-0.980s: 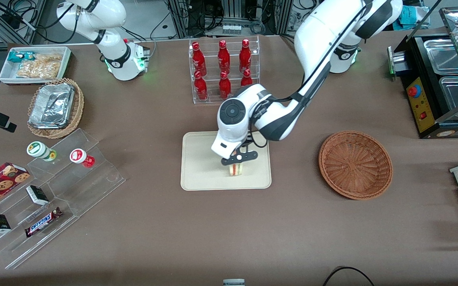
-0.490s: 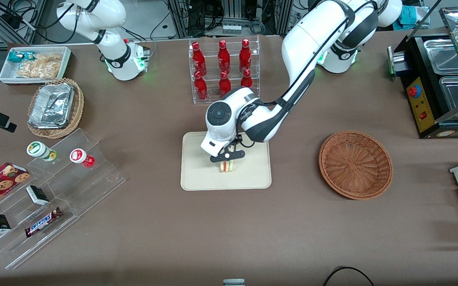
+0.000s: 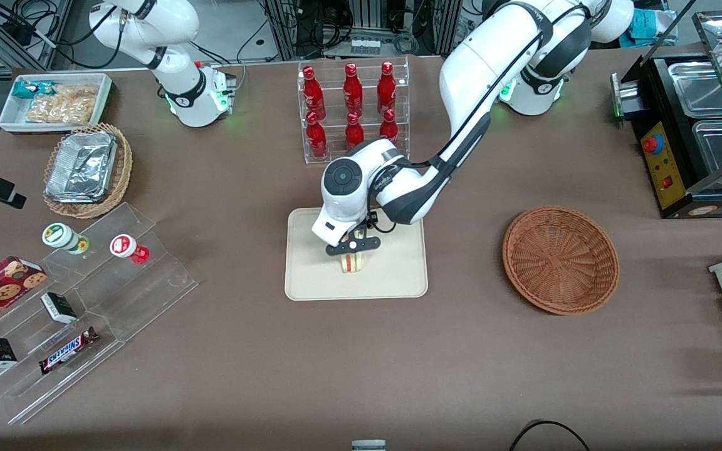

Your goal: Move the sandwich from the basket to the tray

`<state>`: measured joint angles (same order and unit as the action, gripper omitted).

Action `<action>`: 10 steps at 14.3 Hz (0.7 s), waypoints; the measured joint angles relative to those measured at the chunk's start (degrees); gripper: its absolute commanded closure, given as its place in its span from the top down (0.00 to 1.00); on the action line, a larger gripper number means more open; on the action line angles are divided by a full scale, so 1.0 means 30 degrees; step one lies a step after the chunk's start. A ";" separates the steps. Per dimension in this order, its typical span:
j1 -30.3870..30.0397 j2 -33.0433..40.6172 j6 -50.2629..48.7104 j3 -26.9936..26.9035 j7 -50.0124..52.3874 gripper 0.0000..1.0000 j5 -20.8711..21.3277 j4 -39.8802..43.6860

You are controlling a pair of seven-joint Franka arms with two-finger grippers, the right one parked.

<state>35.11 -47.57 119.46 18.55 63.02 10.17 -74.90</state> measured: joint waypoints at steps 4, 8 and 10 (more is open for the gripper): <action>-0.0056 0.1876 -0.2978 -0.0673 0.0378 1.00 0.0268 0.0296; -0.0891 0.3779 -0.4556 -0.1728 0.0545 1.00 0.0267 -0.0568; -0.1942 0.4768 -0.4554 -0.1749 -0.0039 1.00 0.0267 -0.1905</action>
<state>29.28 -33.27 105.80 13.30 62.90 10.97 -80.61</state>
